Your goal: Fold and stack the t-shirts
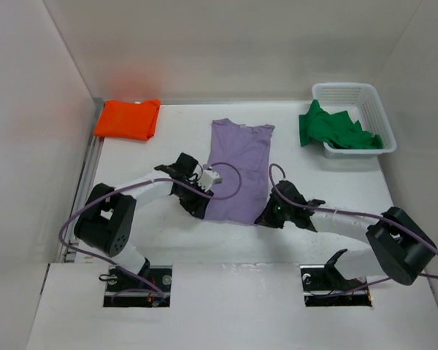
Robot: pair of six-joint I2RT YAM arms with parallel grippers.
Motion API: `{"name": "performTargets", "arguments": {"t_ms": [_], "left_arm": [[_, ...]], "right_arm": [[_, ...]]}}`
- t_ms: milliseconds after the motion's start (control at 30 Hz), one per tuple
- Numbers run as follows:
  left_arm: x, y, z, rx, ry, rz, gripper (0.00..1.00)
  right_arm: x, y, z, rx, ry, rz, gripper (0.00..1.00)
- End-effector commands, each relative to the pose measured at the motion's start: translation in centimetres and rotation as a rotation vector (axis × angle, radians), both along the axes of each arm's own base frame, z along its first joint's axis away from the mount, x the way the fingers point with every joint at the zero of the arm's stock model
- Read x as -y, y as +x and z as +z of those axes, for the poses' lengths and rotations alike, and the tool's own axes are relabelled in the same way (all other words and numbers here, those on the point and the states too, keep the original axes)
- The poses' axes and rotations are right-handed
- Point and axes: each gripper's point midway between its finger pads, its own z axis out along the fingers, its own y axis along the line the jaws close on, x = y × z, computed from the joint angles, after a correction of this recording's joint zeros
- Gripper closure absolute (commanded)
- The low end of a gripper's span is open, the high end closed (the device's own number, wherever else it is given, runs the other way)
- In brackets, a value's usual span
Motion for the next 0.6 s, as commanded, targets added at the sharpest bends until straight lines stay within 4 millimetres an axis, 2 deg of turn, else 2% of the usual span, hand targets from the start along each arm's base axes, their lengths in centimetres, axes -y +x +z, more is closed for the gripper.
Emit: {"name": "performTargets", "arguments": {"t_ms": [0, 67, 133, 200, 267, 333, 467, 567], "left_arm": [[0.2, -5.5, 1.4, -0.078, -0.018, -0.081, 0.61], [0.5, -6.7, 2.6, -0.026, -0.031, -0.134, 0.52], [0.8, -6.8, 4.4, 0.081, -0.033, -0.194, 0.47], [0.7, -6.7, 5.8, 0.209, 0.011, -0.269, 0.46], [0.5, -6.8, 6.3, 0.322, 0.07, -0.372, 0.45], [0.3, -7.3, 5.9, 0.431, 0.139, -0.502, 0.43], [-0.2, -8.0, 2.8, 0.566, 0.269, -0.719, 0.42], [-0.3, -6.8, 0.9, 0.62, 0.325, -0.759, 0.41]], "right_arm": [[2.3, -3.2, -1.6, -0.071, -0.069, 0.07, 0.99], [3.2, -4.4, -2.0, -0.095, -0.08, 0.116, 0.98], [4.0, -5.5, -2.2, -0.116, -0.082, 0.157, 0.93], [4.5, -6.2, -1.8, -0.12, -0.072, 0.183, 0.81], [4.6, -6.2, -0.9, -0.096, -0.051, 0.187, 0.7], [4.7, -5.5, 0.4, -0.056, -0.029, 0.158, 0.66], [5.4, -4.3, 2.0, -0.012, 0.01, 0.071, 0.63], [5.3, -4.3, 2.3, -0.009, 0.025, 0.047, 0.63]]}}
